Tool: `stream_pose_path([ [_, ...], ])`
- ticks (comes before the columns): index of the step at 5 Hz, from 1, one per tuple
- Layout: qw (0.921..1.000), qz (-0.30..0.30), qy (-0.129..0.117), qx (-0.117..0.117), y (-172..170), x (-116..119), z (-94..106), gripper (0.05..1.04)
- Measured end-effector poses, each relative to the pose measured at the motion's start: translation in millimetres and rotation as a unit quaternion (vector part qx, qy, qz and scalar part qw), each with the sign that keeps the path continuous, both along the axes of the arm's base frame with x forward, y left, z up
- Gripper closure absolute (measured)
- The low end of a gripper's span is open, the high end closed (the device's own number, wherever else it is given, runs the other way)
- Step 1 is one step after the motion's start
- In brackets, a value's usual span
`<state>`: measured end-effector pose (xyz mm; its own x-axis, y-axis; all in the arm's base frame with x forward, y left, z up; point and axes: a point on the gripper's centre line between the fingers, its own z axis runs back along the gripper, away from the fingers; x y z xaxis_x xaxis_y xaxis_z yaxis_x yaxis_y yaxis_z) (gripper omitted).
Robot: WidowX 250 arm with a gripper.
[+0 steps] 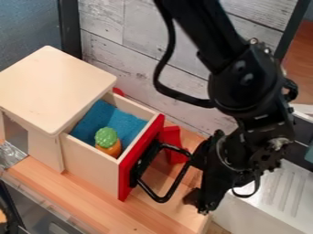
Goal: Pushes the door of the drawer and closes it
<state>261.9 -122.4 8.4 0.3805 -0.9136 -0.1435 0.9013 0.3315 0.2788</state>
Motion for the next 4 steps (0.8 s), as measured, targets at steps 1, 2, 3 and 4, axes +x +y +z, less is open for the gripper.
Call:
stream_pose_path([
  [1, 1.0, 0.004, 0.008, 0.005, -0.1, -0.1, -14.5, 0.085],
  [2, 0.9999, -0.001, 0.008, 0.006, -6.5, 0.3, -24.8, 0.085],
  [3, 0.9998, -0.001, 0.012, 0.013, -8.3, 3.2, -32.2, 0.085],
  [4, 0.9998, 0.0, 0.01, 0.016, -8.1, 4.8, -31.8, 0.085],
])
